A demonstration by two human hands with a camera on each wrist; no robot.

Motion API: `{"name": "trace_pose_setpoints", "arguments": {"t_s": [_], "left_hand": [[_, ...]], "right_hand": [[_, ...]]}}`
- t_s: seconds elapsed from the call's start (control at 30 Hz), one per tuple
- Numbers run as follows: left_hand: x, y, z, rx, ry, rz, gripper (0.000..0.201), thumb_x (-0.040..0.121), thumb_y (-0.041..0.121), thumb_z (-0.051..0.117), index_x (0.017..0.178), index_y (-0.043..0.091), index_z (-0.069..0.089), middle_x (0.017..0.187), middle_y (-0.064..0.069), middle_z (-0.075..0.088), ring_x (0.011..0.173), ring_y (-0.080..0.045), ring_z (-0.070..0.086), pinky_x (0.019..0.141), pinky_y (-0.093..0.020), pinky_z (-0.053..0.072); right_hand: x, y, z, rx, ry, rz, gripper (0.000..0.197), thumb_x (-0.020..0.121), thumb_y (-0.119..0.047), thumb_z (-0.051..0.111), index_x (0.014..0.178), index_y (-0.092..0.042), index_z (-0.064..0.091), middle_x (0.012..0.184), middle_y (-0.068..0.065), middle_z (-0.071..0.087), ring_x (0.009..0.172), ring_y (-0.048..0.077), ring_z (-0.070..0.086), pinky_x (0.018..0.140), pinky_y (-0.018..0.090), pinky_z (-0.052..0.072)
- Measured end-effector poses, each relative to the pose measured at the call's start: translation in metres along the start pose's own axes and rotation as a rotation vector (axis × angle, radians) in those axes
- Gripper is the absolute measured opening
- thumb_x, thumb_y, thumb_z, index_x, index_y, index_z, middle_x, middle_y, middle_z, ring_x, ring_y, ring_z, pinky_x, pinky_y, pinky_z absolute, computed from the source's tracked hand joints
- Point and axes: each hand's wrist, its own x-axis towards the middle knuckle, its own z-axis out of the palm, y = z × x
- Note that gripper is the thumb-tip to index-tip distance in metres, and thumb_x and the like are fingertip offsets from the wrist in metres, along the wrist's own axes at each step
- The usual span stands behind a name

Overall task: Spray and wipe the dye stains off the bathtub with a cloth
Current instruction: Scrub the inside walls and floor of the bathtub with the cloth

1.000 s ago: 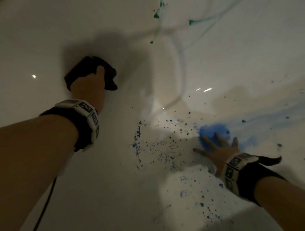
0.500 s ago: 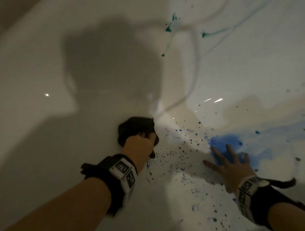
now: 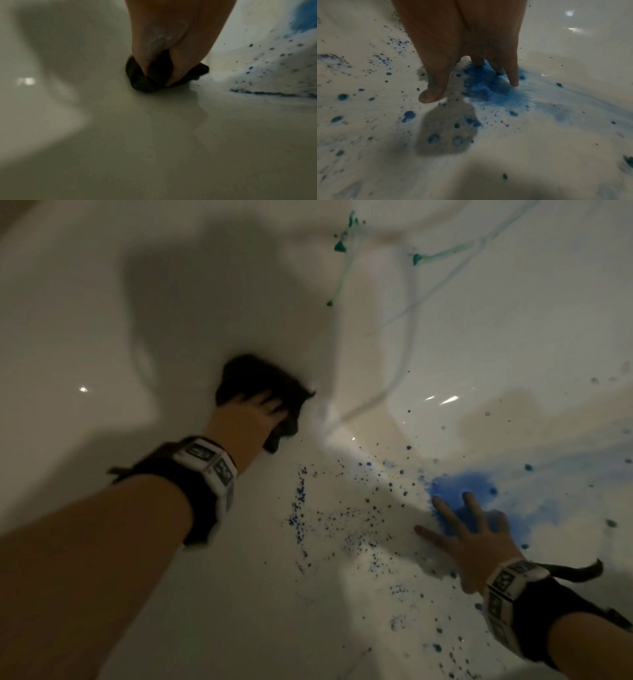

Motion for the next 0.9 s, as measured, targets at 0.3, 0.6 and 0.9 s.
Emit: {"name": "trace_pose_setpoints", "arguments": {"t_s": [0.3, 0.6, 0.9], "left_hand": [[-0.045, 0.065, 0.033, -0.02, -0.492, -0.001, 0.056, 0.1, 0.02, 0.033, 0.15, 0.016, 0.008, 0.158, -0.005, 0.003, 0.145, -0.023, 0.004, 0.118, -0.041, 0.011], [-0.046, 0.067, -0.044, -0.507, -0.57, 0.09, 0.038, 0.098, 0.017, 0.04, 0.135, 0.025, 0.046, 0.129, 0.003, 0.051, 0.115, -0.012, 0.047, 0.107, -0.023, 0.027], [0.032, 0.035, -0.036, -0.053, 0.169, 0.299, 0.042, 0.075, -0.011, 0.057, 0.116, -0.002, 0.062, 0.124, -0.021, 0.059, 0.114, -0.034, 0.058, 0.09, -0.045, 0.049]], "right_hand": [[-0.004, -0.001, -0.007, 0.016, 0.025, -0.021, 0.094, 0.085, -0.036, 0.061, 0.141, -0.05, -0.014, 0.148, 0.004, -0.036, 0.135, 0.045, -0.024, 0.106, 0.063, 0.015], [-0.005, -0.001, -0.009, 0.034, 0.01, -0.018, 0.097, 0.085, -0.03, 0.063, 0.141, -0.05, -0.014, 0.148, 0.004, -0.036, 0.135, 0.044, -0.025, 0.107, 0.064, 0.011], [-0.005, -0.002, -0.01, -0.036, 0.004, -0.02, 0.105, 0.08, -0.036, 0.068, 0.141, -0.047, -0.017, 0.147, 0.006, -0.037, 0.135, 0.047, -0.024, 0.107, 0.063, 0.012]]}}
